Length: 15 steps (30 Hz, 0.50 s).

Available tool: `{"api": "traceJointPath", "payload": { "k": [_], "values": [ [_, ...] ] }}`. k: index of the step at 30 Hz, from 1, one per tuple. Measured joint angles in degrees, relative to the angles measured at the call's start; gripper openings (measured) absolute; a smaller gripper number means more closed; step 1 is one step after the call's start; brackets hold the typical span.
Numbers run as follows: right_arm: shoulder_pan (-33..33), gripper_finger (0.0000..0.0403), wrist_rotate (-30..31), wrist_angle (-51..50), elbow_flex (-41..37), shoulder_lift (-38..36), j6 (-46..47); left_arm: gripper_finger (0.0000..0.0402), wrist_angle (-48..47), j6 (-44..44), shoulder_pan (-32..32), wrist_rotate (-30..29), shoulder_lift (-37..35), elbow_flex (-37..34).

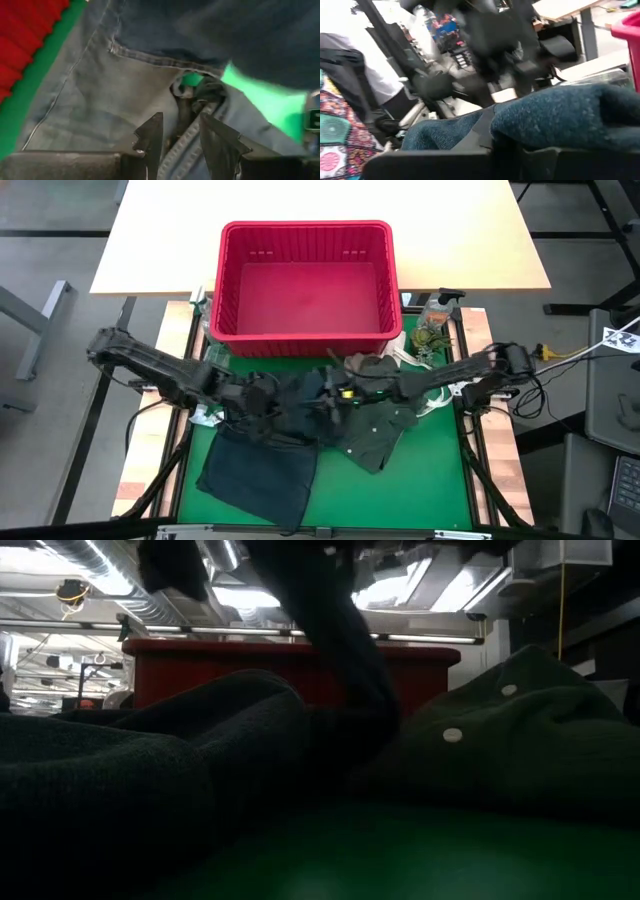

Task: Fold laundry
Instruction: Fold the dark blue pants

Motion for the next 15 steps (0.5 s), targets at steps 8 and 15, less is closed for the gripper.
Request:
{"api": "traceJointPath", "payload": {
  "k": [8, 15],
  "values": [
    [-3.71, 0.0012, -0.28, 0.04, 13.03, 16.01, 0.02, 0.0121, -6.57, -6.87, -5.83, -2.37, -8.97, 0.0],
    [-3.99, 0.0012, -3.74, 0.15, 26.98, 28.34, 0.05, 0.0121, -10.19, -11.21, -9.27, -3.51, -12.17, 0.0]
  ]
}}
